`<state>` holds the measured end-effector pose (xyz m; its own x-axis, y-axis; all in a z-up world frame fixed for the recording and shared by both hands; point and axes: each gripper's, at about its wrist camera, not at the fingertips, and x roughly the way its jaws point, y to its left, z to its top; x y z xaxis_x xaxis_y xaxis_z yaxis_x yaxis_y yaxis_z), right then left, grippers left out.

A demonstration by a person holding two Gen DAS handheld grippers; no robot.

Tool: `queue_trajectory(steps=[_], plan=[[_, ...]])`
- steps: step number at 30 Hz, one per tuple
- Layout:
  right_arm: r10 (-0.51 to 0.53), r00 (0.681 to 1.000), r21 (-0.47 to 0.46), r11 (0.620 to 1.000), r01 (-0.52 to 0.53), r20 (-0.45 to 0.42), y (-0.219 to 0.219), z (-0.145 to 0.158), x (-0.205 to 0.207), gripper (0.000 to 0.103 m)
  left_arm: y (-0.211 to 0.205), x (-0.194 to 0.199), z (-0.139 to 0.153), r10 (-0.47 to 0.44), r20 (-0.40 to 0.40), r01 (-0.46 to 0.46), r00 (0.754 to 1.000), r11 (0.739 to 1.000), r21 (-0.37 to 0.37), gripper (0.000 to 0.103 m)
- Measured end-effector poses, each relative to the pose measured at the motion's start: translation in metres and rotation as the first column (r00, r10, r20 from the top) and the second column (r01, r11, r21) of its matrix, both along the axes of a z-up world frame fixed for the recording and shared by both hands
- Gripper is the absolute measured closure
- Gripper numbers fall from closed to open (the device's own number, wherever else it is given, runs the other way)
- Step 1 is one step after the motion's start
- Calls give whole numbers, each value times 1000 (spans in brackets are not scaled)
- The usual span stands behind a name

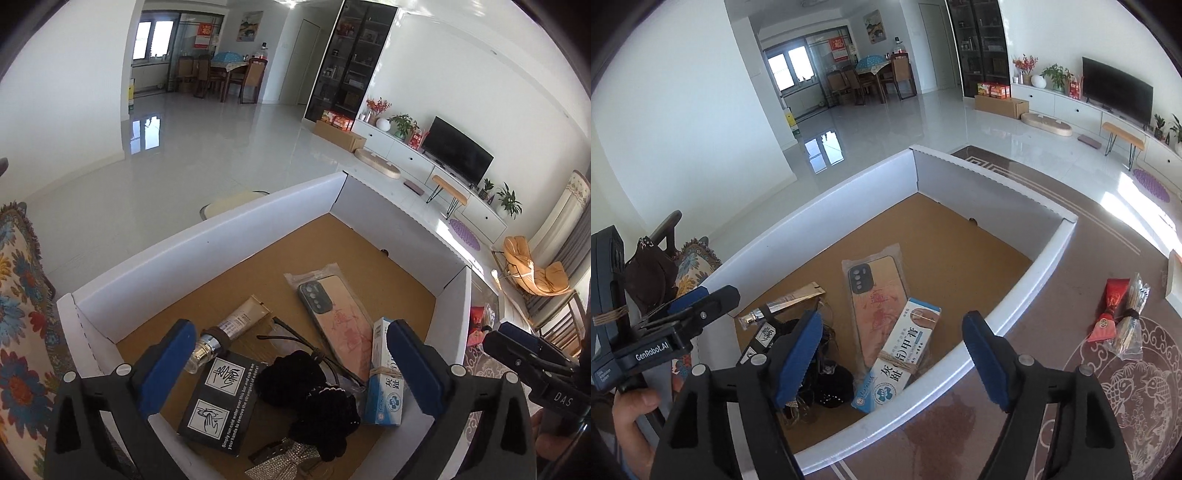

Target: Organize objects

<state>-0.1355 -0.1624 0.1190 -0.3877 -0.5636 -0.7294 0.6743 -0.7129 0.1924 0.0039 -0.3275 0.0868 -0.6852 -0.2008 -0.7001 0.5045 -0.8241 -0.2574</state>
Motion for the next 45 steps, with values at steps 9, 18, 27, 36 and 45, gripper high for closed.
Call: queue_trajectory(steps=[9,18,27,36,45], plan=[[-240,956,179,946,269,-167,176,-63,15,14,75,-13,27,-184,-107,173,977,980,-99,0],[-475,875,231,844,484,-95,317,-123,45,14,237,-38,21,-548,-66,532,834,830,-169,0],[-523,848,224,819,528,-86,337,-141,59,14,306,-68,-96,-543,196,566,817,820,-86,0],[-547,833,226,803,551,-88,337,-143,58,8,301,-68,-126,-477,267,523,837,840,-141,0],[-575,816,222,790,572,-56,342,-147,53,0,297,-72,-135,-453,286,504,844,853,-137,0]])
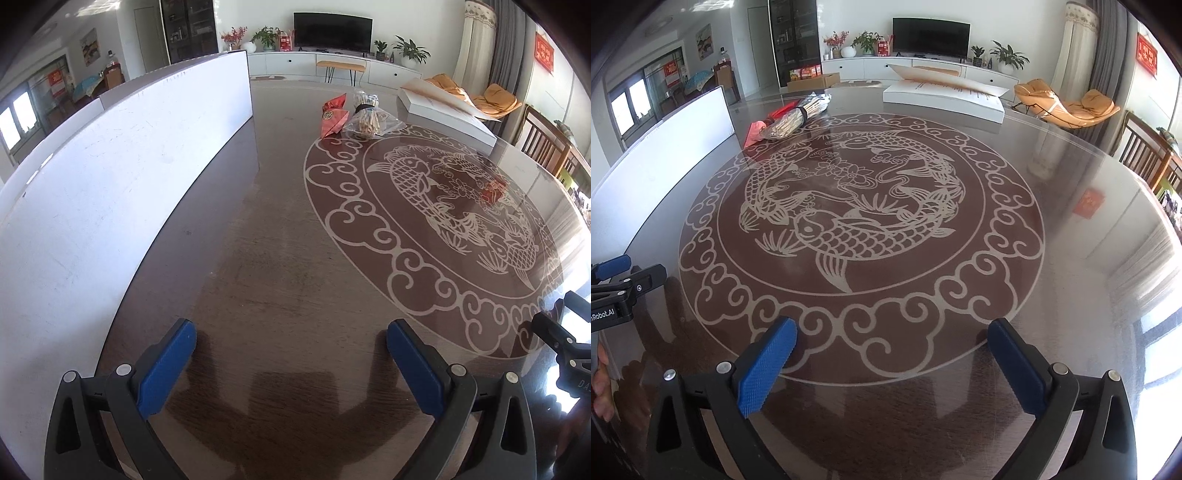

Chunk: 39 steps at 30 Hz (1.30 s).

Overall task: Organize objects
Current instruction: 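Grasp the bagged wooden chopstick bundle with the right gripper, then lift the chopstick bundle with the right gripper while the left gripper grasps the red packet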

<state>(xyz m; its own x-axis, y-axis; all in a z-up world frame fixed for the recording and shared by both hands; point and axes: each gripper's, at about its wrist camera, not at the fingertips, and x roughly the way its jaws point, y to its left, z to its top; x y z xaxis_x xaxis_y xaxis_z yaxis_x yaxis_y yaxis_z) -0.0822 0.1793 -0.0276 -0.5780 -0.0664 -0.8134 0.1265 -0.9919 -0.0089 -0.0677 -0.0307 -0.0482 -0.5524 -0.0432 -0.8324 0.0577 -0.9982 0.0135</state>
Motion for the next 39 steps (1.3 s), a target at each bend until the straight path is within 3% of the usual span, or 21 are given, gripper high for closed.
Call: queue_trajectory(steps=[14,17,21,23,26,28,30,31,33,35,39], plan=[[12,1000,-4,1000,-12,2,-1,0,-5,0,-5,0,0,16,-4,-16,1000,1000,7,0],[70,997,20,997,-71,24,-11,4,-39,1,-14,-2,0,51,-7,-51,999,999,9,0],[124,991,6,992,-124,-57,-39,36,-110,4,-15,-3,-1,63,-13,-63,998,998,8,0],[147,986,-15,989,-148,-75,-62,50,-149,16,-15,-3,-1,64,-14,-64,998,998,9,0],[167,985,-48,984,-169,-44,-101,55,-204,24,-15,-4,-1,64,-15,-64,998,998,9,0],[174,985,-66,983,-174,-4,-126,47,-231,33,-15,-4,-1,64,-15,-63,998,998,9,0],[190,980,-84,979,-184,64,-144,32,-250,35,-15,-4,-1,64,-15,-64,998,998,9,0],[192,975,-79,980,-184,113,-150,22,-258,45,-15,-4,-1,64,-14,-63,998,998,10,0],[200,971,-136,974,-183,132,-150,15,-260,72,-15,-4,-1,63,-14,-63,998,998,10,0],[203,973,-145,972,-186,109,-146,17,-251,78,-14,-5,-1,64,-14,-64,998,998,10,0],[243,965,-148,963,-227,101,-121,16,-211,78,-15,-4,-1,64,-14,-64,998,998,10,0]])
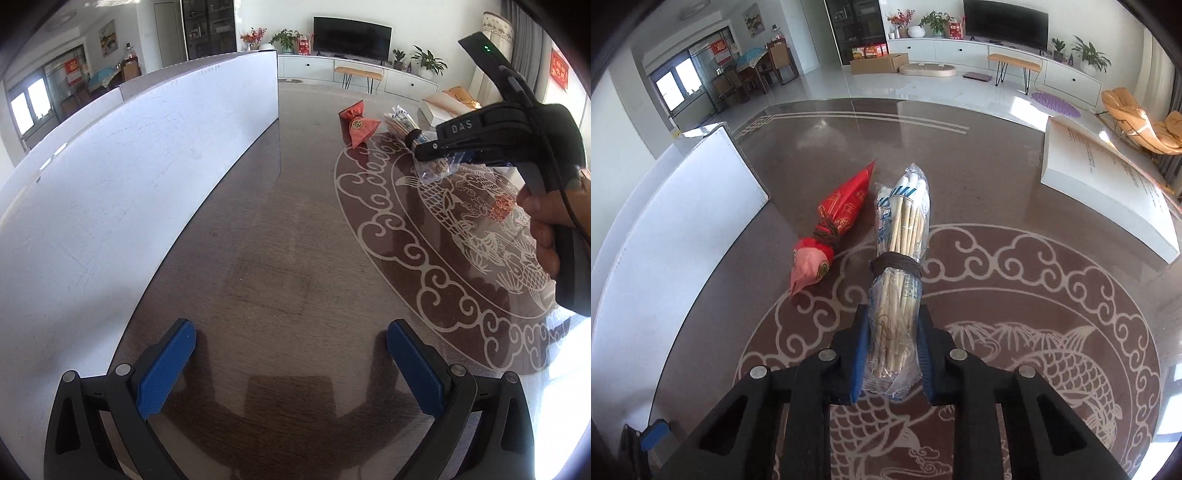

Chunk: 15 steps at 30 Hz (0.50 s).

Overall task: Organize objects
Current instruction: 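Lift the chopstick bundle with the right gripper while the left gripper grasps the red packet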

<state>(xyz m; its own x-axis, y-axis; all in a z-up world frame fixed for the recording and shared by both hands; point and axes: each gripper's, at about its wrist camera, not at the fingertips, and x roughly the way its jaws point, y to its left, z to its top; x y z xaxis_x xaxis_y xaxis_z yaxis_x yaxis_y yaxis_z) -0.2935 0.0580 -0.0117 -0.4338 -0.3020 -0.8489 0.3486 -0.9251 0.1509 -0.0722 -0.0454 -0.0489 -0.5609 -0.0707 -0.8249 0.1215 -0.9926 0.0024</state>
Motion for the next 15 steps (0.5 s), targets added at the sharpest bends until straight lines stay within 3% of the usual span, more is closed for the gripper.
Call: queue_trajectory(steps=[7,9,11,15], plan=[[-68,998,-79,995,69,8,97,-6,136,77,1,1,0,0,-2,0,1000,1000,1,0],[-105,994,-57,993,105,-2,116,-5,166,63,1,1,0,0,-2,0,1000,1000,-1,0],[-120,992,-23,993,119,-28,125,-1,182,32,1,1,0,0,-2,0,1000,1000,0,0],[-92,991,54,994,98,-98,120,3,186,27,2,2,0,-6,-3,6,1000,1000,0,0]])
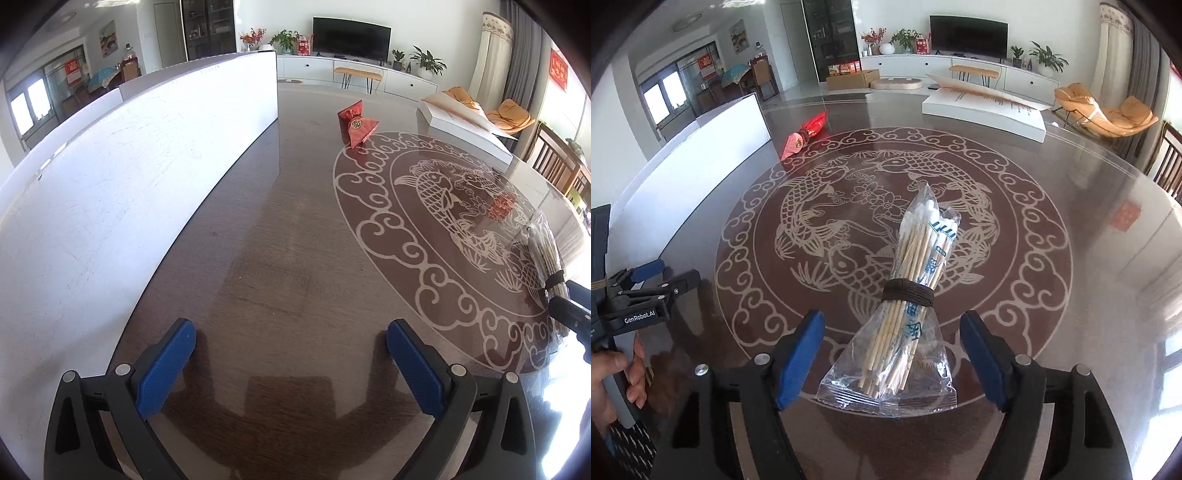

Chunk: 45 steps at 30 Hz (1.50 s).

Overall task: Organize objects
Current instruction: 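Lift the chopstick bundle with the right gripper while the left gripper grasps the red packet, then carry chopsticks and red packet into the white bin and open both grippers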

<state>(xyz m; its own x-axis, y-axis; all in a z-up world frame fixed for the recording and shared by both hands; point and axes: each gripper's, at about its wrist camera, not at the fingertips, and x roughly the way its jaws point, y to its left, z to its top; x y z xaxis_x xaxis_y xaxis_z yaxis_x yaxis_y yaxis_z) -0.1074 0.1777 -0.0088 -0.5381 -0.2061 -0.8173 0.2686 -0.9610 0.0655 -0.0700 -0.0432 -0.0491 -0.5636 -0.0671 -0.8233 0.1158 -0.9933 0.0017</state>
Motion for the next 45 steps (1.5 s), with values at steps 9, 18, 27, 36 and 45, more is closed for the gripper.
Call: queue_trajectory(steps=[9,18,27,36,45], plan=[[-32,999,57,998,34,-43,-1,-20,-6,9,1,-2,0,-6,3,7,1000,1000,-2,0],[-22,999,64,998,24,-30,-4,-22,-9,0,23,-104,1,-119,10,119,993,993,2,0],[-22,999,64,998,24,-30,-4,-22,-9,0,33,-235,3,-68,75,68,995,998,10,0],[-22,999,64,998,24,-30,-4,-22,-9,0,49,-199,11,-197,-30,196,980,980,-43,82],[-20,999,60,998,21,-26,-4,-22,-10,0,32,-37,12,-208,-60,206,976,978,-30,82]])
